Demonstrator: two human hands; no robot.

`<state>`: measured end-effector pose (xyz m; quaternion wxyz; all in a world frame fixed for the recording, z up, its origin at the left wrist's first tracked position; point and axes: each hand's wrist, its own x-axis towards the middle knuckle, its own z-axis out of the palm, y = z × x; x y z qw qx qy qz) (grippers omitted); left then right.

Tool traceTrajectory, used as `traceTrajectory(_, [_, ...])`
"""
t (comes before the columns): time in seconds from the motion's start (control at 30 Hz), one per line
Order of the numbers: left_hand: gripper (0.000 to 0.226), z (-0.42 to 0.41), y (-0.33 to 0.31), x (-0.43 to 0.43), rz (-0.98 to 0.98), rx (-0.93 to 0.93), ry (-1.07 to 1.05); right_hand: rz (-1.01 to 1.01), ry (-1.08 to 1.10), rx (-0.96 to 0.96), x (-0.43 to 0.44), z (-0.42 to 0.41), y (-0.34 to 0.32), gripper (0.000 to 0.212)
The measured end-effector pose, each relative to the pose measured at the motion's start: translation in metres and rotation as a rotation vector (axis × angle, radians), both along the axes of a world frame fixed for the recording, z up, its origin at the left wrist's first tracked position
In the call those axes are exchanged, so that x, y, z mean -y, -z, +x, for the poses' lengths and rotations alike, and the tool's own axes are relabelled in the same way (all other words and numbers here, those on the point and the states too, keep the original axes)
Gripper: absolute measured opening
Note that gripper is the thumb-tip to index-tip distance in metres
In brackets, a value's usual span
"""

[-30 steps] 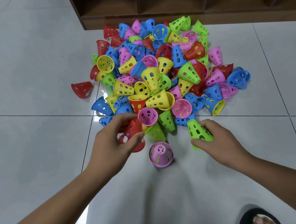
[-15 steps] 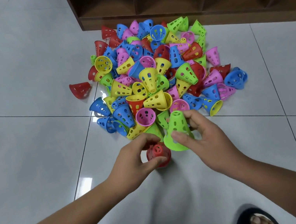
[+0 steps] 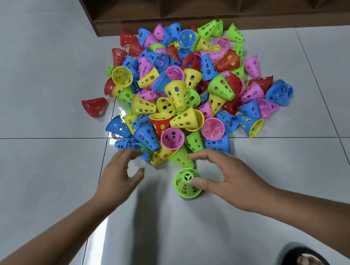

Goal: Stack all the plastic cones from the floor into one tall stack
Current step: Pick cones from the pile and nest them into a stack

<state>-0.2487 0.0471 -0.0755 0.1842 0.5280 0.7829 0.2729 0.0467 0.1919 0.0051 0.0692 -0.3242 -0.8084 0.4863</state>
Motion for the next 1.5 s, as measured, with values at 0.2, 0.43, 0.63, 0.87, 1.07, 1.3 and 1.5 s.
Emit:
traceTrajectory(0.2, [0.048, -0.028, 0.017, -0.022, -0.065, -0.021, -0.110, 0.203, 0.161, 0.111, -0.036, 0.016, 0.048, 0.027])
traceTrajectory(0.43, [0.045, -0.038, 0.025, -0.041, -0.114, -0.161, -0.098, 0.133, 0.415, 0.320, -0.073, 0.031, 0.087, 0.023])
traceTrajectory(0.63, [0.031, -0.038, 0.023, -0.050, -0.112, -0.271, -0.028, 0.076, 0.417, 0.306, -0.085, 0.023, 0.098, 0.036])
traceTrajectory(0.87, [0.023, -0.031, 0.020, -0.038, -0.060, -0.367, 0.048, 0.020, 0.432, 0.286, -0.093, 0.022, 0.105, 0.014])
traceTrajectory(1.07, [0.020, -0.028, 0.016, -0.024, -0.027, -0.394, -0.034, 0.000, 0.484, 0.243, -0.081, 0.031, 0.093, 0.017])
traceTrajectory(1.3, [0.016, -0.021, -0.009, -0.001, -0.002, -0.323, -0.149, -0.358, 0.551, -0.033, -0.048, 0.037, 0.045, 0.015])
traceTrajectory(1.5, [0.018, -0.007, -0.043, 0.002, 0.090, -0.120, -0.197, -0.709, 0.429, -0.200, -0.013, 0.019, -0.006, 0.015])
